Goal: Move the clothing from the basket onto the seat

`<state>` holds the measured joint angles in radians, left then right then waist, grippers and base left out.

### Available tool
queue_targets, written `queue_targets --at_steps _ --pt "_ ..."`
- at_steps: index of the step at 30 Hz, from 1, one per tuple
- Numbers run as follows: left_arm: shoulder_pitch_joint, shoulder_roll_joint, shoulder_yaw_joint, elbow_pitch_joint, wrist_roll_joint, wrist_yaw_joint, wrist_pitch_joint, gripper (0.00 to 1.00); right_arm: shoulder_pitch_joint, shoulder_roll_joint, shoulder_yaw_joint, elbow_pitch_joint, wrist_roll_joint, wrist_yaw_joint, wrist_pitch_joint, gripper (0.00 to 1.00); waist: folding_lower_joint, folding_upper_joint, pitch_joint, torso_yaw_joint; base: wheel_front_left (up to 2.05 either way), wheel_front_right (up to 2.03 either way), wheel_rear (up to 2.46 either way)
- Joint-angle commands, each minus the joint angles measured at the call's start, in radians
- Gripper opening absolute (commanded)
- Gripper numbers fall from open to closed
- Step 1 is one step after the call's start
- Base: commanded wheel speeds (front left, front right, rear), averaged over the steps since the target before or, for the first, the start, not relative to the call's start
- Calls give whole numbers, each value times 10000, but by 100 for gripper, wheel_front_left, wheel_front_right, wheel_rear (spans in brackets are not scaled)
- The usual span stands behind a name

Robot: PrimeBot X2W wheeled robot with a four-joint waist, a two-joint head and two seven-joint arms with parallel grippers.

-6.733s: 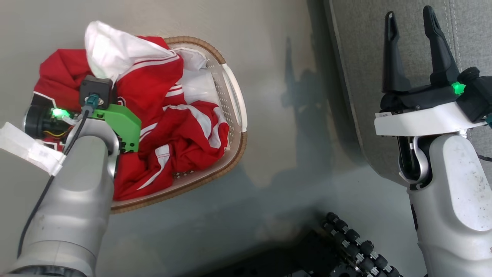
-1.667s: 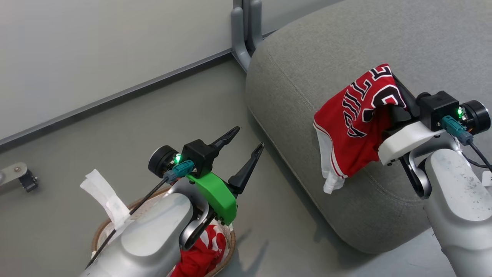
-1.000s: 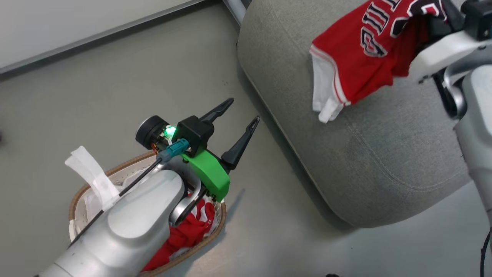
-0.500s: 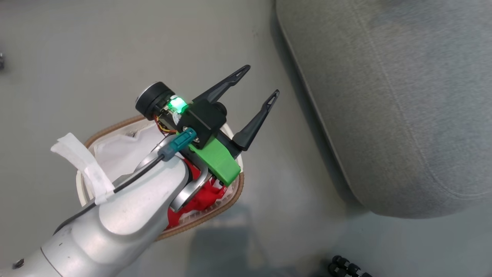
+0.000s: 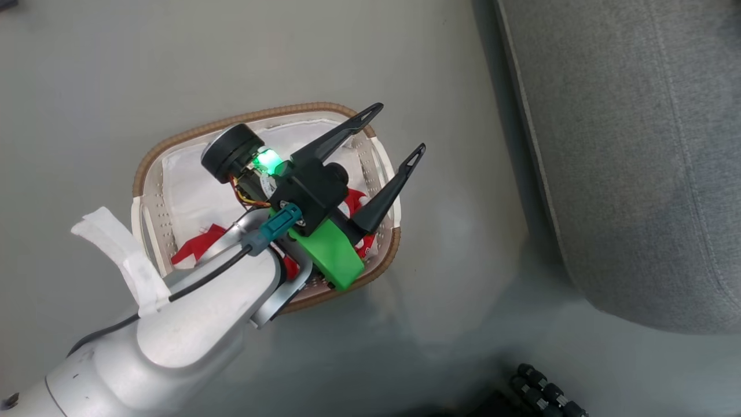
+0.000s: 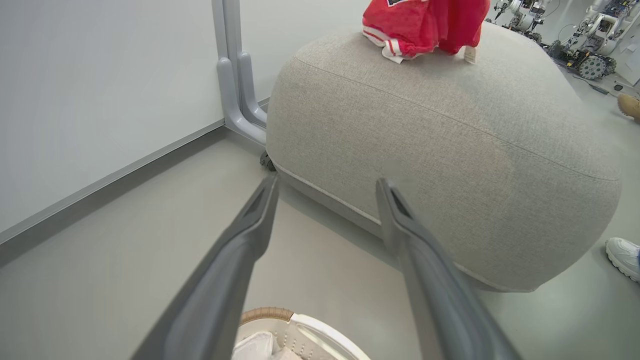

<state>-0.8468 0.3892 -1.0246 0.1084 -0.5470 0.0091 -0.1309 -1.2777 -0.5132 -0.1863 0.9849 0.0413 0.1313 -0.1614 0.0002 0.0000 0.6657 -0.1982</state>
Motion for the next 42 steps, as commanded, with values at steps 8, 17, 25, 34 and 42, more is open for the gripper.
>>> queue_targets --at_steps 8,17,25,34,42 --pt "88 267 -84 37 -23 61 156 100 887 1024 -446 1324 -845 -12 -727 15 -2 0 81 -86 0 0 0" --pt "239 274 -2 183 -351 50 62 100 1600 1816 -512 1334 -1179 -12 -1028 100 -2 0 -391 -465 0 0 0" --pt "547 146 103 502 -658 83 -278 100 3283 2129 394 -625 -358 -12 -1048 100 -2 0 -1221 -738 0 0 0" --pt "1062 -91 407 1036 -1150 140 -883 100 4707 1607 1213 -2122 419 -12 -1050 100 -2 0 -2486 -379 0 0 0" --pt "1827 -186 1153 1674 -1543 277 -1294 100 5015 1772 1843 -2645 835 -12 -1051 100 -2 0 -3709 490 0 0 0"
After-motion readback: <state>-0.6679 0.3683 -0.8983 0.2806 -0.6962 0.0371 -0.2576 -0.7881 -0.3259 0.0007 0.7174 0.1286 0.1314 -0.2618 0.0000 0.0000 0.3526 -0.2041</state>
